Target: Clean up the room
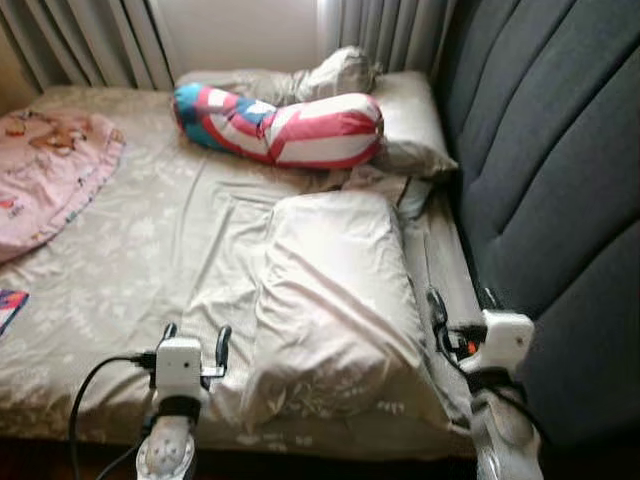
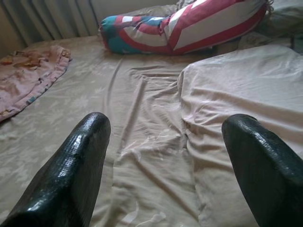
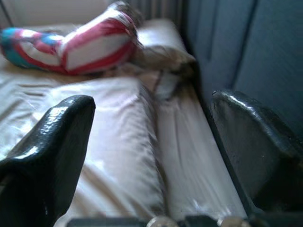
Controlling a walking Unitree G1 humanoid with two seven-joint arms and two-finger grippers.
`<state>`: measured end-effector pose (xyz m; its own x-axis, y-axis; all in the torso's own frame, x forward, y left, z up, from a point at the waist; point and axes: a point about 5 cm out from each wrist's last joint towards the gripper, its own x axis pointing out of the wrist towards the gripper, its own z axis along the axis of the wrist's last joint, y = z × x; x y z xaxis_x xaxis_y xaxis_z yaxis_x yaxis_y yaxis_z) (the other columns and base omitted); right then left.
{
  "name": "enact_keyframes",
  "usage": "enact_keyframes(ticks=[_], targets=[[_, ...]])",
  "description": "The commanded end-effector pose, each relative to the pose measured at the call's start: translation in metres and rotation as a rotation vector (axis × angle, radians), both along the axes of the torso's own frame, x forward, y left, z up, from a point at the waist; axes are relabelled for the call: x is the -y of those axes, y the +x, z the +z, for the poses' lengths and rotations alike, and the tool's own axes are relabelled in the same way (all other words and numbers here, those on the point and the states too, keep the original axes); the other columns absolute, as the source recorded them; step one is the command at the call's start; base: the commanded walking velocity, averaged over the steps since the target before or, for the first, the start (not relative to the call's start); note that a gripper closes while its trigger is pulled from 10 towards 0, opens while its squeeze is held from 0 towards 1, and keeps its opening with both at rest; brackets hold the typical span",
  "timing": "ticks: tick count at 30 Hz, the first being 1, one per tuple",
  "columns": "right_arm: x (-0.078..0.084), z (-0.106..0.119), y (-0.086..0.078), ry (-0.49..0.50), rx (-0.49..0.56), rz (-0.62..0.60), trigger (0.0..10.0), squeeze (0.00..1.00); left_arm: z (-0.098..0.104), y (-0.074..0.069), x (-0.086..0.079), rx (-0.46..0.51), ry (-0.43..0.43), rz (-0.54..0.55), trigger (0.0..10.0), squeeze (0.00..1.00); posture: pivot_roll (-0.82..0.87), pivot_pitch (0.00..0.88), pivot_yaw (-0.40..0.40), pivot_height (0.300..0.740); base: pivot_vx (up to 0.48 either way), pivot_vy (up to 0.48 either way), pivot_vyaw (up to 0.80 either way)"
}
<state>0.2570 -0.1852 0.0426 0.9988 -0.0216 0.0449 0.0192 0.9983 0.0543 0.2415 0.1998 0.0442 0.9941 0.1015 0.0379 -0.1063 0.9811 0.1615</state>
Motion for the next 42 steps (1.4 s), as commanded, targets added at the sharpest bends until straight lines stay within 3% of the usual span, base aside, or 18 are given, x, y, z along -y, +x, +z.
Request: enact_keyframes(ticks=[1,8,17,31,42], targets=[[0.004,-0.001,-0.007,-0.008,-0.008,-0.003,10.0,0.00,-0.001,-0.002,-0.004,-0.019,0.009,0.011,10.0,0.00,-0.14,0.069,-0.054,0.740,0.000,0.000,0.00],[0.005,-0.005,-0.017,-0.012,-0.053,-0.007,10.0,0.00,0.002,-0.002,-0.006,-0.024,0.002,0.017,10.0,0.00,-0.14,0.073,-0.050,0.740,0.000,0.000,0.00],[0.003,-0.001,0.000,-0.005,-0.065,0.021,10.0,0.00,0.000,0.005,-0.002,-0.048,-0.033,0.001,10.0,0.00,-0.13,0.074,-0.048,0.740,0.000,0.000,0.00],[-0.006,-0.007,-0.004,0.005,-0.104,0.053,10.0,0.00,-0.002,0.005,0.000,-0.075,-0.056,-0.006,10.0,0.00,-0.13,0.083,-0.051,0.740,0.000,0.000,0.00],[-0.003,-0.006,-0.001,-0.002,-0.112,0.047,10.0,0.00,-0.002,0.006,0.002,-0.075,-0.057,-0.009,10.0,0.00,-0.14,0.081,-0.053,0.740,0.280,0.000,0.00]])
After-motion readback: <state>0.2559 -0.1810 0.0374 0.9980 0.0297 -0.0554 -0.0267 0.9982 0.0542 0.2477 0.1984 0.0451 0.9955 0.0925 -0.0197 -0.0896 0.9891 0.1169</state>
